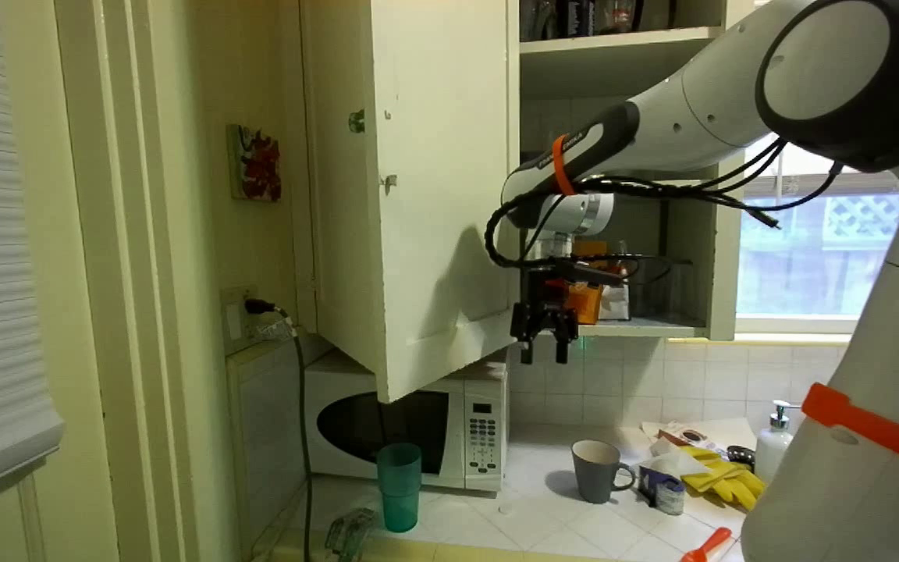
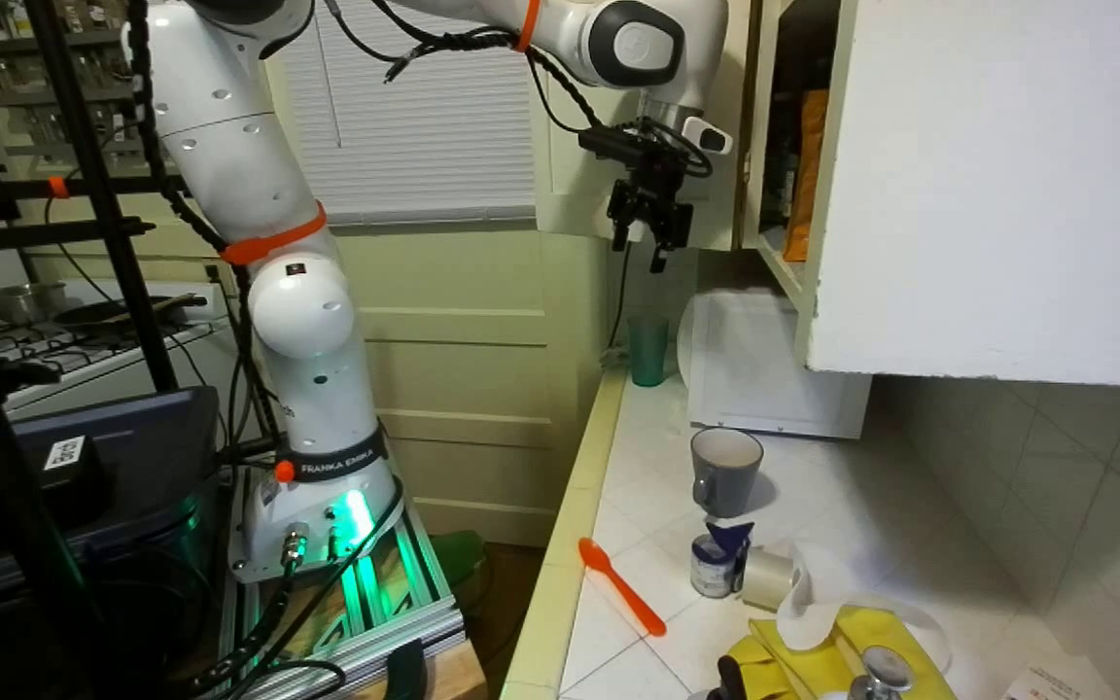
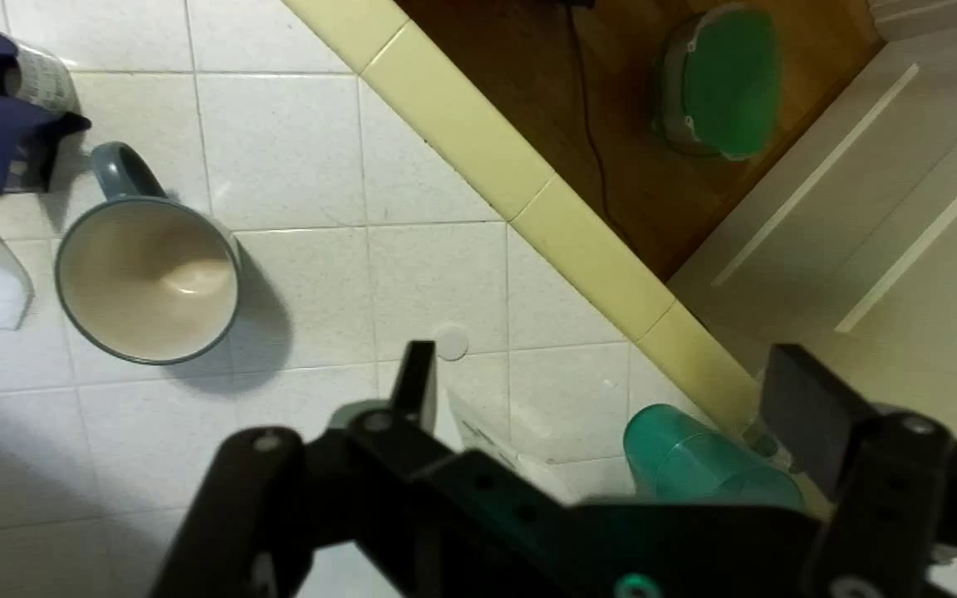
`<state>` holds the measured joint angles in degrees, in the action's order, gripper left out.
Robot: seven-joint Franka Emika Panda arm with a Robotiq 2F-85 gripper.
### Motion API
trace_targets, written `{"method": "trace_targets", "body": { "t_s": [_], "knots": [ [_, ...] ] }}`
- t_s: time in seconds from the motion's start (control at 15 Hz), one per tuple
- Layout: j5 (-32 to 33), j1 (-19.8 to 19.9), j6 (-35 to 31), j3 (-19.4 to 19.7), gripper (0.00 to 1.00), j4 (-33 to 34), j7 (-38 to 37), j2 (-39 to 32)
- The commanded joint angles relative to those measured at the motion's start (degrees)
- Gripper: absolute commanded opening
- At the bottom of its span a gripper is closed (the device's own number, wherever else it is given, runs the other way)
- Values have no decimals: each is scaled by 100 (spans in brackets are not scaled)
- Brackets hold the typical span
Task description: Move the orange packet from the bottom shelf and place it to the right of the microwave
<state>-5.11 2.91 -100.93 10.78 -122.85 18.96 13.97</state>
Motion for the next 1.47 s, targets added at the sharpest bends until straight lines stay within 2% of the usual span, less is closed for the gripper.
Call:
{"method": "trace_targets", "body": {
  "t_s": [0.0, 0.33, 0.67, 0.93, 1.4],
  "knots": [
    [271, 311, -82, 13, 100, -190, -263, 545],
    [649, 550, -698, 97, 100, -312, -178, 1144],
    [911, 741, -2463, 201, 100, -574, -323, 1400],
    [1235, 1017, -3608, 157, 100, -830, -719, 1377],
    [1740, 1386, -4644, 22, 100, -1101, -1343, 1347]
  ]
}}
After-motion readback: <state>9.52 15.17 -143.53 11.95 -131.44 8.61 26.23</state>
